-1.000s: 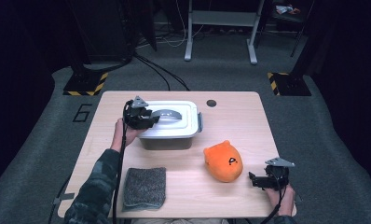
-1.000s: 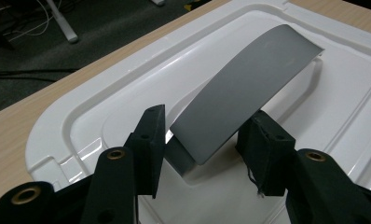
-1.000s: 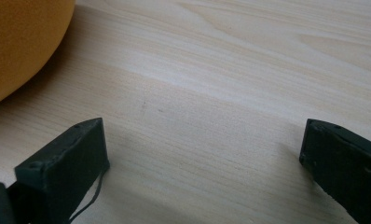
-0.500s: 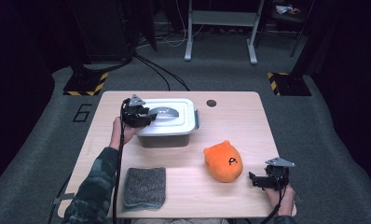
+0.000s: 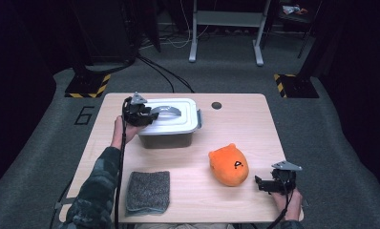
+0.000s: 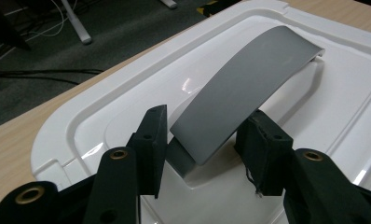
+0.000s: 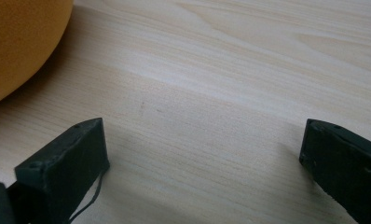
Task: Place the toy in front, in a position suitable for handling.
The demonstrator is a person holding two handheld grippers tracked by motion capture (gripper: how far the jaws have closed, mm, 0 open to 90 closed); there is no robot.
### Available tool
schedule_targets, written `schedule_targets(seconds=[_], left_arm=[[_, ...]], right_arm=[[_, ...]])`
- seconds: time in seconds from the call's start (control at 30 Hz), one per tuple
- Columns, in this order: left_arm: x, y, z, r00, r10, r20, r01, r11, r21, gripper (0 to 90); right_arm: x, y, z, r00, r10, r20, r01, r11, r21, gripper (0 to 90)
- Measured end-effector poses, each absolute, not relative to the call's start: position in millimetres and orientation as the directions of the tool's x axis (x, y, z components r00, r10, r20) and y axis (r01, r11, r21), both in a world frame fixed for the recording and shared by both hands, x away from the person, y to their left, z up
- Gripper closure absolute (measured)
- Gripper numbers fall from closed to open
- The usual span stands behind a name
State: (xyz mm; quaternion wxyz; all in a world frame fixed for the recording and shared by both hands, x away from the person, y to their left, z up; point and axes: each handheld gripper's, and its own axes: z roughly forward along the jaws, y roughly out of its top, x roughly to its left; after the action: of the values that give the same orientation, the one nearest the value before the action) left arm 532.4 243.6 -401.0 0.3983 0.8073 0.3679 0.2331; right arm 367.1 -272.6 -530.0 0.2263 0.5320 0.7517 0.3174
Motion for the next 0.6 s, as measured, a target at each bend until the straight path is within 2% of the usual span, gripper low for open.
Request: schedule_targets(seconds=[0.13, 0.6], left_arm=[[534, 245, -401, 0.624, 0.773, 0.116, 0.392, -0.439, 0.808, 54.9], [547, 248, -400, 0.591, 0.799, 0.109, 0.414, -0.417, 0.809, 54.6]], right_arm=[[367, -272, -530, -0.327, 0.945, 0.003, 0.657, 0.225, 0.719, 0.0], [367, -272, -530, -0.327, 0.945, 0.003, 0.657, 0.225, 0.719, 0.0]])
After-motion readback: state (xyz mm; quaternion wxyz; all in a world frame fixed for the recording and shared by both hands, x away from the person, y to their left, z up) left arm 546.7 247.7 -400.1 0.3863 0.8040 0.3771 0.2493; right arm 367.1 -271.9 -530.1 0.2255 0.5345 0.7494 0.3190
